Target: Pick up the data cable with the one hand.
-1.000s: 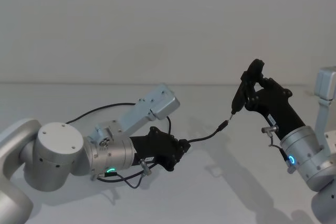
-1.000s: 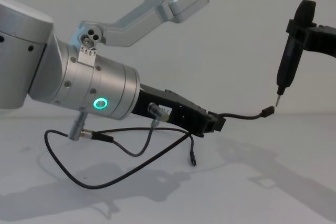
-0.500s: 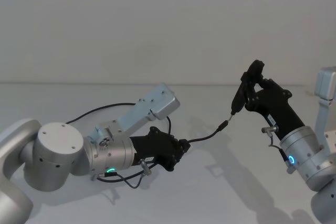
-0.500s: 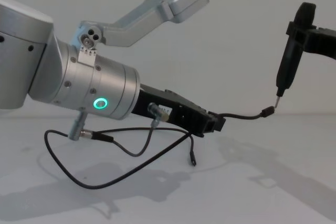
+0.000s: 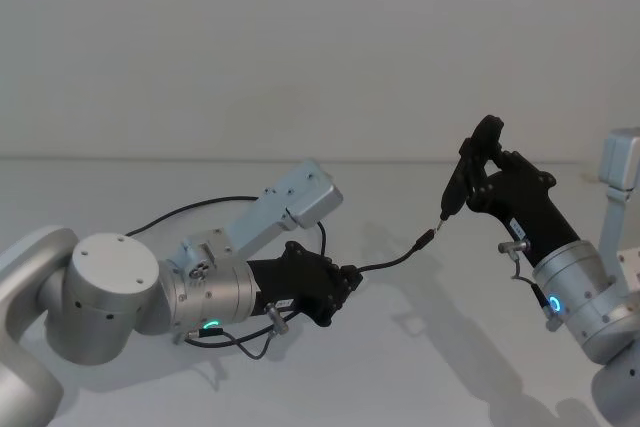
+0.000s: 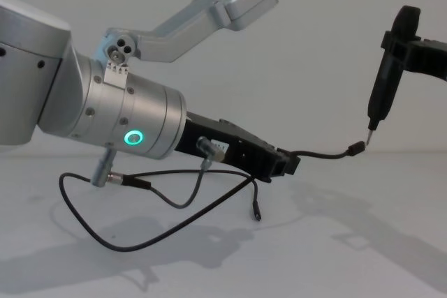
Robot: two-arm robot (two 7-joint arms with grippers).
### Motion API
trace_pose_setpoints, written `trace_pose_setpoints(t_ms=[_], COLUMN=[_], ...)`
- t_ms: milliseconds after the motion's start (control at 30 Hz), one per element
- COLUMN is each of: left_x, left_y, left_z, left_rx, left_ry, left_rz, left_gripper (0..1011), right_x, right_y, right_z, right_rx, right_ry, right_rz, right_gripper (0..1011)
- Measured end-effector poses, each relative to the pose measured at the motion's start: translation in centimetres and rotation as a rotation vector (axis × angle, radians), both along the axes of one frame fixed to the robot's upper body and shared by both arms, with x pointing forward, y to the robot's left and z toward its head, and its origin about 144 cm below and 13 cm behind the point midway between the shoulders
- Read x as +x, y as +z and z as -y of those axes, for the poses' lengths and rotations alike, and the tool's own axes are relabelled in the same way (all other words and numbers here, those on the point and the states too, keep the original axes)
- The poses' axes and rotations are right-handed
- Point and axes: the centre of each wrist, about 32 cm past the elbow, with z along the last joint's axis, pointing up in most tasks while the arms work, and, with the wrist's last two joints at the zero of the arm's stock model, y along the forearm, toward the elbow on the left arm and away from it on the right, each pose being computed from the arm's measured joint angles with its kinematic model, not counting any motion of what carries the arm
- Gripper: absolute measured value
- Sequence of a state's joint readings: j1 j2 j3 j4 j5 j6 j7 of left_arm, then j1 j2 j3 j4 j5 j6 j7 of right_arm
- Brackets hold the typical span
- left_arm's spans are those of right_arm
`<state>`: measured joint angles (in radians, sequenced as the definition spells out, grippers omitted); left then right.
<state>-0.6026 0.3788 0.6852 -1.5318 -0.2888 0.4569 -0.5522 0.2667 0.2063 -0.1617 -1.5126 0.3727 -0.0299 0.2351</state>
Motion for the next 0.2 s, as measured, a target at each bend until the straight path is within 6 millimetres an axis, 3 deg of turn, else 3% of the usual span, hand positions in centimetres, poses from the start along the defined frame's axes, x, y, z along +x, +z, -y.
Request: trace_pose_setpoints(t_ms=[200], left_x=[0.0], left_y=[0.0], left_z=[0.0], left_rx=[0.0], left_ry=[0.0], left_rz=[0.0], left_gripper=[44], right_x=[0.02], right_y=[-0.01], right_z=[0.0], right_rx=[0.001], right_ry=[-0.001], right_rz=[-0.001], right_gripper=[279])
